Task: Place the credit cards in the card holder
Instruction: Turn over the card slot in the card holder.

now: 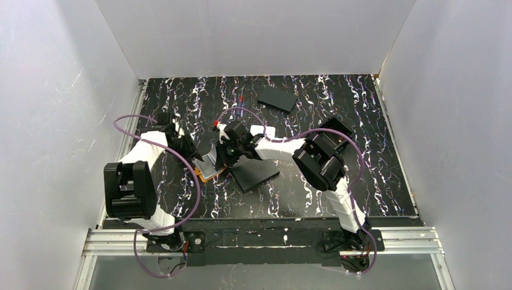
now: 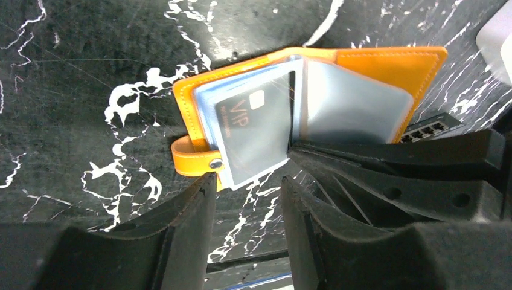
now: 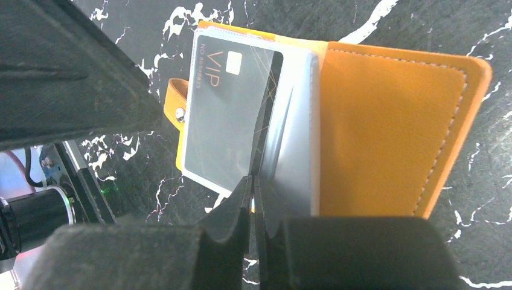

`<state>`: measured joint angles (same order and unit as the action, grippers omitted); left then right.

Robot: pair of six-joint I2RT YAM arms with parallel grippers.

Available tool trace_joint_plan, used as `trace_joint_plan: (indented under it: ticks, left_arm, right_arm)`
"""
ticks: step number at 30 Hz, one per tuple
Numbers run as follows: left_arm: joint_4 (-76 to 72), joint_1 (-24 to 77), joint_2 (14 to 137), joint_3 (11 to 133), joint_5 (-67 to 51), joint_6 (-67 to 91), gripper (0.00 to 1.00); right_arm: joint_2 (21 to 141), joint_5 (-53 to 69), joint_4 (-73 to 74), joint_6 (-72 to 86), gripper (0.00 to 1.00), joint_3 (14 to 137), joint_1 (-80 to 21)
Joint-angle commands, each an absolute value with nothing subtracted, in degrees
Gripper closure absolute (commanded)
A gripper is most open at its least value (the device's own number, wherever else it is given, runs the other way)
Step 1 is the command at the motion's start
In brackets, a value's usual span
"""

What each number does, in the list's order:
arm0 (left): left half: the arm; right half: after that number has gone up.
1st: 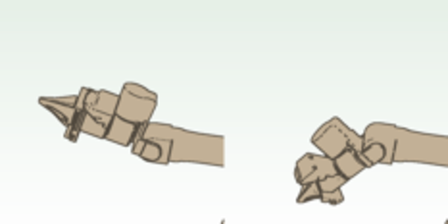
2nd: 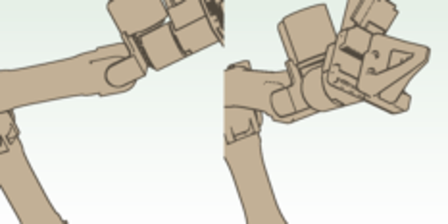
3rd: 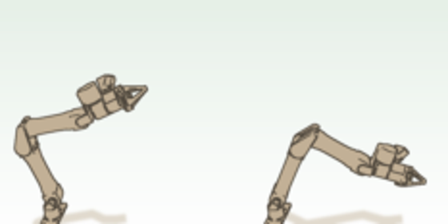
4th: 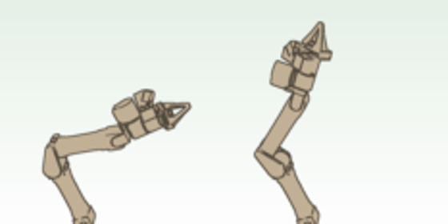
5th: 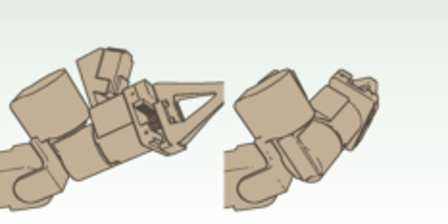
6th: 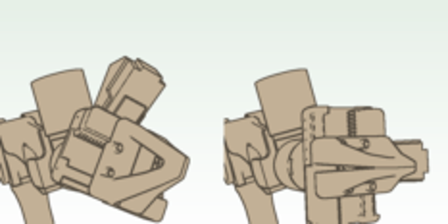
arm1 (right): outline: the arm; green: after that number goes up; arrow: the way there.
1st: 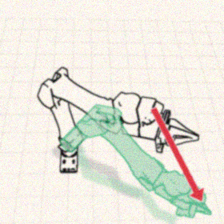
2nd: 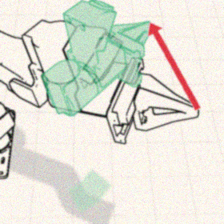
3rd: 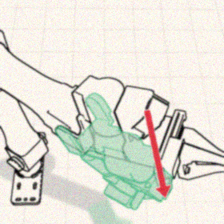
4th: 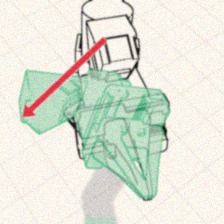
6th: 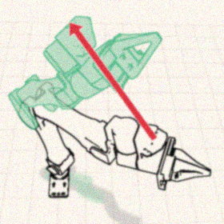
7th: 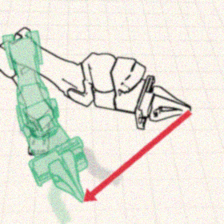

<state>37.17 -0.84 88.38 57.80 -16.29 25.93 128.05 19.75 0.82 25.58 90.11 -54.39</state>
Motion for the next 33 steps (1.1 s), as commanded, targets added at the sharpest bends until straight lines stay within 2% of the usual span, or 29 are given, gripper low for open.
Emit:
trace_joint_plan:
  ticks: [1, 13, 24, 33]
  left_arm:
    - [31.36, -3.25, 89.2, 53.98, -24.74, 31.02, 0.57]
    - [27.15, -3.24, 92.89, 52.09, -26.61, 32.61, 0.57]
    - [29.71, -3.23, 85.6, 50.19, -18.39, 31.99, 0.51]
    - [28.05, -3.19, 89.66, 50.79, -21.32, 32.64, 0.5]
  right_arm:
    - [129.8, 18.45, 1.15, 25.1, 0.87, 88.89, -54.58]
    - [129.58, 18.82, 1.05, 24.97, 0.87, 88.95, -54.49]
    - [129.57, 18.99, 1.35, 24.88, 0.87, 89.2, -54.49]
    - [129.99, 19.45, 1.16, 25.38, 0.87, 89.45, -54.49]
